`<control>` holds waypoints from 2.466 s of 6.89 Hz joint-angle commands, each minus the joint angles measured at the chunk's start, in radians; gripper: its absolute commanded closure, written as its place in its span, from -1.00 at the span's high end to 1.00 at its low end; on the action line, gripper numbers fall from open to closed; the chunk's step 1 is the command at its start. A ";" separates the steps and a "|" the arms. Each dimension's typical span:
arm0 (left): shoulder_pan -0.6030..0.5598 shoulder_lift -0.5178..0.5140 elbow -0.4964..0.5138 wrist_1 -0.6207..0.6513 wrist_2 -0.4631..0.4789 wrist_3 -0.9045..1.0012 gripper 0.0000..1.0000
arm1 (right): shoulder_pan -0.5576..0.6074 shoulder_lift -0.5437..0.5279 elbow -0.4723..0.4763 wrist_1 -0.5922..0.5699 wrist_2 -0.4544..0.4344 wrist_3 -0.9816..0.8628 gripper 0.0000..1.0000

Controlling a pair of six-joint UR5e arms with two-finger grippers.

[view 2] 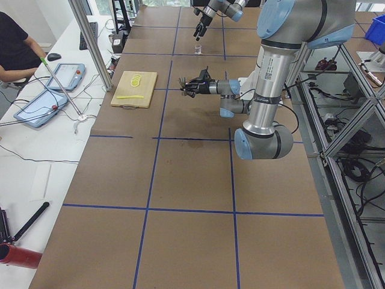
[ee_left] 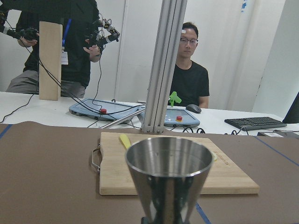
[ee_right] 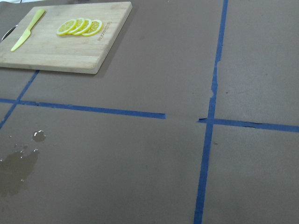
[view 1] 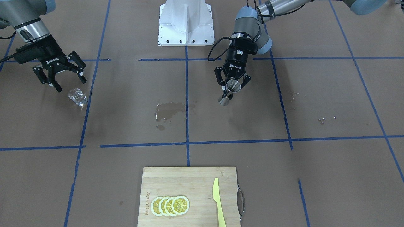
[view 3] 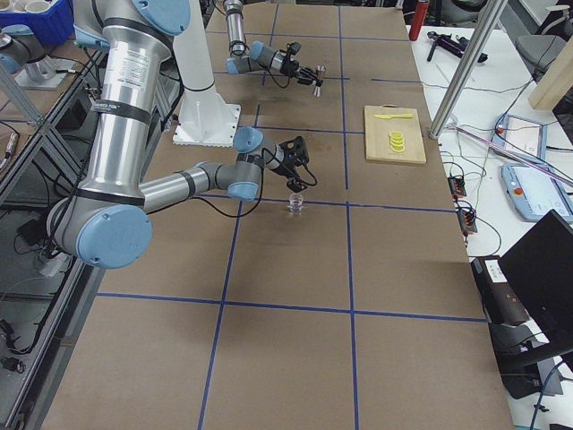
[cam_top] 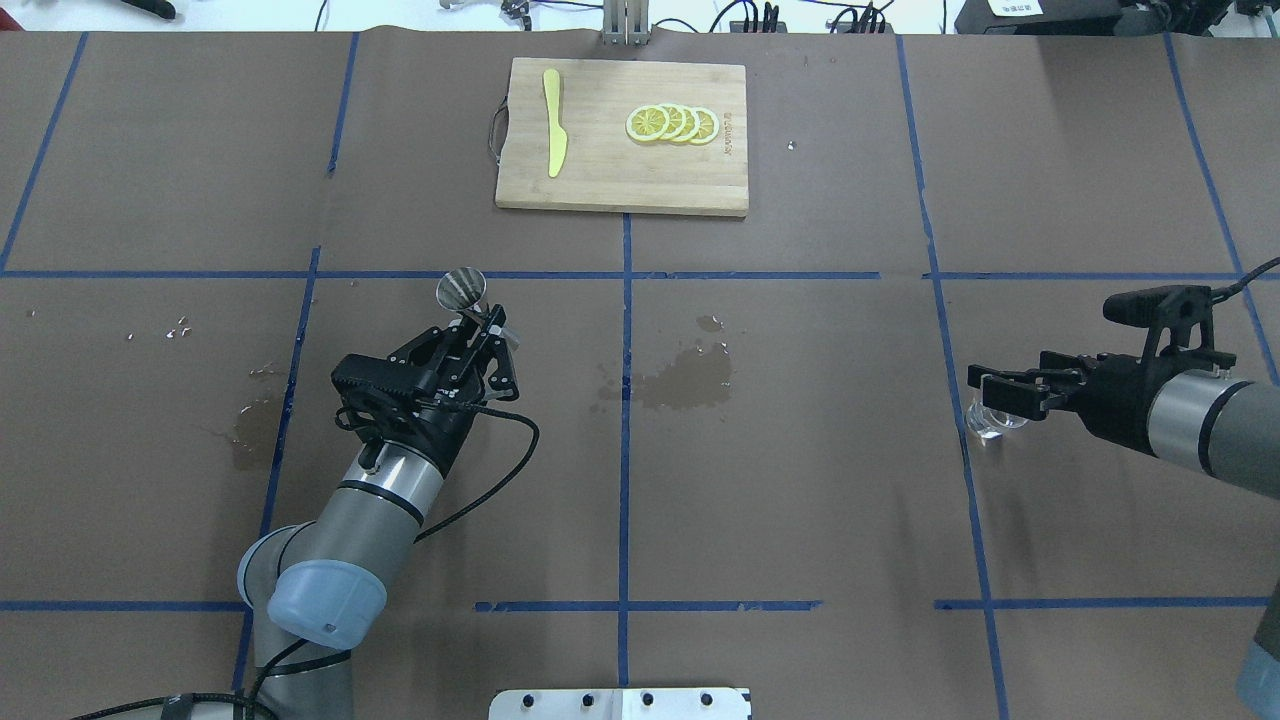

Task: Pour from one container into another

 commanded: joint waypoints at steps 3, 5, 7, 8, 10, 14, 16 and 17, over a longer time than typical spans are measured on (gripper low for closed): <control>-0.003 -0.023 0.063 0.002 -0.037 0.037 -1.00 | -0.389 -0.045 -0.006 -0.066 -0.722 0.030 0.99; -0.019 -0.036 0.061 0.001 -0.109 0.103 -1.00 | -0.472 -0.045 -0.071 -0.065 -0.875 0.246 0.99; -0.019 -0.075 0.067 0.027 -0.120 0.166 -1.00 | -0.499 -0.041 -0.139 -0.065 -0.948 0.328 0.98; -0.019 -0.081 0.067 0.025 -0.117 0.162 -1.00 | -0.516 -0.029 -0.205 -0.065 -0.995 0.380 0.97; -0.019 -0.093 0.069 0.024 -0.117 0.148 -1.00 | -0.519 0.020 -0.260 -0.066 -1.042 0.382 0.97; -0.017 -0.095 0.069 0.024 -0.117 0.148 -1.00 | -0.499 0.096 -0.360 -0.060 -1.043 0.368 0.97; -0.017 -0.093 0.069 0.024 -0.117 0.148 -1.00 | -0.445 0.117 -0.362 -0.060 -1.016 0.367 0.94; -0.017 -0.093 0.069 0.024 -0.117 0.148 -1.00 | -0.431 0.119 -0.366 -0.060 -0.994 0.367 0.94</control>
